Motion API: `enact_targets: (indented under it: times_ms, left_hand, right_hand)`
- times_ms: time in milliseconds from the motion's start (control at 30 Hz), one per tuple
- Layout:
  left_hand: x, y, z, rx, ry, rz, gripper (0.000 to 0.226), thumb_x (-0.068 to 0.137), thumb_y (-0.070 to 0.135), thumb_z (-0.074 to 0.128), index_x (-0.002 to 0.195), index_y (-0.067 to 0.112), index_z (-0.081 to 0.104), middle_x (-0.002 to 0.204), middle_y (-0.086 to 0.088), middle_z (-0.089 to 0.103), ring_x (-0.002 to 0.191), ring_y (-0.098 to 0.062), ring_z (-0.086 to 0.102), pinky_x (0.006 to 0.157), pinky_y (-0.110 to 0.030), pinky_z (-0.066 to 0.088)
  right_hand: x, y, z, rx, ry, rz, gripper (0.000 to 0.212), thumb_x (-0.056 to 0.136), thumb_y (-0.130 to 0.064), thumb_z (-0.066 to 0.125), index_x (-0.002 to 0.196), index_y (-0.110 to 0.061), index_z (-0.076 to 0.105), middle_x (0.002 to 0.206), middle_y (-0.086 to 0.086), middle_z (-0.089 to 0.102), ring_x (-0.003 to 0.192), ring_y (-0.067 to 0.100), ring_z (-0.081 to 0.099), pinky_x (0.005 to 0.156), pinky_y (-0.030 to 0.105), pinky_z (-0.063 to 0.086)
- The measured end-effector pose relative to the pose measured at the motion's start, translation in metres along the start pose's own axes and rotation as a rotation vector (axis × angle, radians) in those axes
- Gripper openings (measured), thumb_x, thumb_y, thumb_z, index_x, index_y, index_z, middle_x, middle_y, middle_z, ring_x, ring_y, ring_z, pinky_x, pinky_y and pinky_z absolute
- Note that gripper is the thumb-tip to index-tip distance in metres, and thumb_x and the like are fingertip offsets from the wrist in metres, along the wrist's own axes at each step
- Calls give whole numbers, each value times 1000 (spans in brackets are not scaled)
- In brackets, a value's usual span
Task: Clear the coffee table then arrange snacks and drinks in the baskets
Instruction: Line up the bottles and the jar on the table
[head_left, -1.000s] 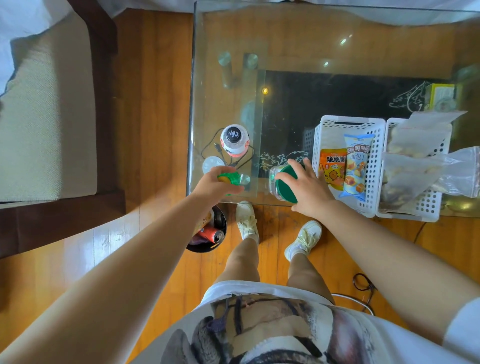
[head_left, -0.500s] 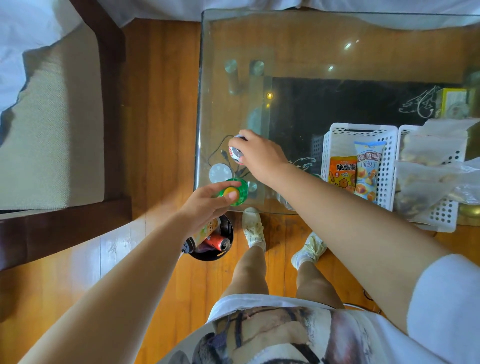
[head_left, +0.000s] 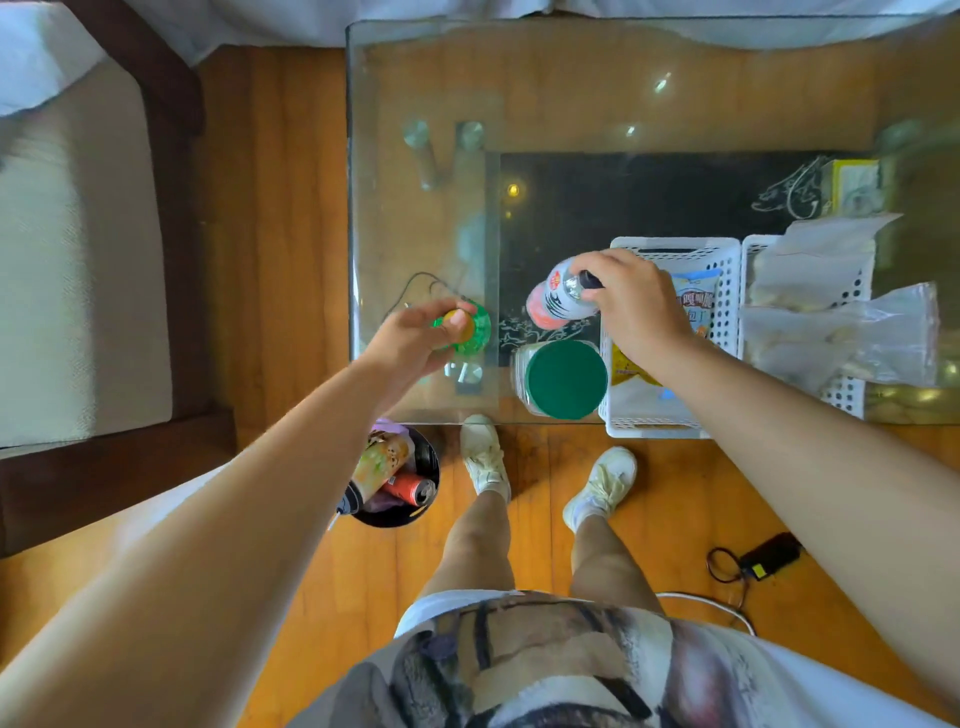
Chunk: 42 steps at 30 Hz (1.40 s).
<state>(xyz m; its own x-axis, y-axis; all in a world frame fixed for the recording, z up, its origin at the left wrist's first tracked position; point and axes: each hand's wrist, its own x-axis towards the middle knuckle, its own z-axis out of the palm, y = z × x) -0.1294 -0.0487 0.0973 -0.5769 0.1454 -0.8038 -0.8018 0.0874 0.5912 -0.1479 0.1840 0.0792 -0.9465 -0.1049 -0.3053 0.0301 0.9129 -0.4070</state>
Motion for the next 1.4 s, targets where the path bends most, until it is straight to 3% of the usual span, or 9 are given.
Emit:
enact_targets:
  times_ms: [200, 400, 533, 800, 967, 1100, 1167, 1267, 1400]
  left_hand:
    - [24, 28, 44, 109, -14, -6, 14, 93, 24, 53, 104, 21, 62, 112, -6, 55, 103, -18, 52, 98, -32, 44]
    - [32, 38, 70, 96, 2, -14, 8, 91, 24, 56, 96, 23, 63, 115, -5, 54, 114, -18, 50, 95, -31, 46]
    - [34, 36, 77, 123, -3, -37, 11, 91, 26, 57, 100, 24, 63, 127, -9, 55, 122, -21, 50, 99, -36, 48]
    - [34, 33, 84, 112, 33, -73, 11, 90, 23, 58, 100, 22, 62, 126, -7, 54, 119, -23, 52, 95, -36, 50]
    - [33, 31, 86, 71, 34, -87, 12, 91, 21, 57, 101, 20, 63, 123, -7, 54, 122, -25, 51, 99, -40, 48]
    - [31, 30, 85, 60, 6, -98, 16, 91, 25, 56, 105, 24, 62, 133, -10, 52, 116, -24, 53, 88, -33, 52]
    - [30, 25, 81, 54, -21, -95, 29, 90, 33, 56, 119, 26, 55, 133, -10, 48, 106, -26, 55, 84, -33, 52]
    - [30, 4, 74, -46, 42, -114, 57, 89, 50, 50, 138, 22, 37, 144, -5, 42, 120, -33, 52, 97, -39, 44]
    - [24, -34, 73, -207, 211, -315, 49, 92, 45, 47, 130, 14, 46, 138, -8, 46, 119, -27, 50, 91, -38, 41]
  right_hand:
    - [-14, 17, -10, -48, -104, -59, 33, 84, 1, 56, 115, -12, 59, 123, 11, 58, 103, 34, 57, 78, 35, 47]
    - [-19, 25, -9, 15, -66, -26, 32, 88, -8, 57, 119, -12, 58, 122, 12, 60, 105, 33, 58, 82, 37, 49]
    - [-20, 25, -4, 54, -49, 42, 51, 84, -16, 64, 132, -19, 47, 126, 12, 58, 109, 33, 58, 86, 43, 50]
    - [-21, 25, 1, 62, -58, 62, 40, 83, -2, 62, 121, -10, 52, 115, 20, 63, 104, 40, 59, 81, 40, 50]
    - [-15, 30, -5, 62, -138, 85, 39, 86, -5, 59, 122, -16, 53, 117, 22, 59, 108, 39, 55, 86, 43, 51]
    - [-16, 33, 1, 149, -113, 98, 40, 85, -6, 61, 122, -16, 53, 121, 17, 61, 112, 35, 55, 89, 41, 49]
    - [-19, 35, 7, 281, -70, 148, 48, 82, -7, 66, 126, -16, 51, 128, 10, 58, 119, 28, 52, 94, 34, 45]
    - [-33, 40, 20, 483, 3, 324, 65, 76, -15, 74, 132, -10, 42, 132, 10, 51, 117, 20, 48, 87, 25, 37]
    - [-62, 49, 49, 713, -317, 688, 74, 82, -32, 68, 141, -10, 30, 141, 13, 42, 124, 28, 47, 96, 38, 46]
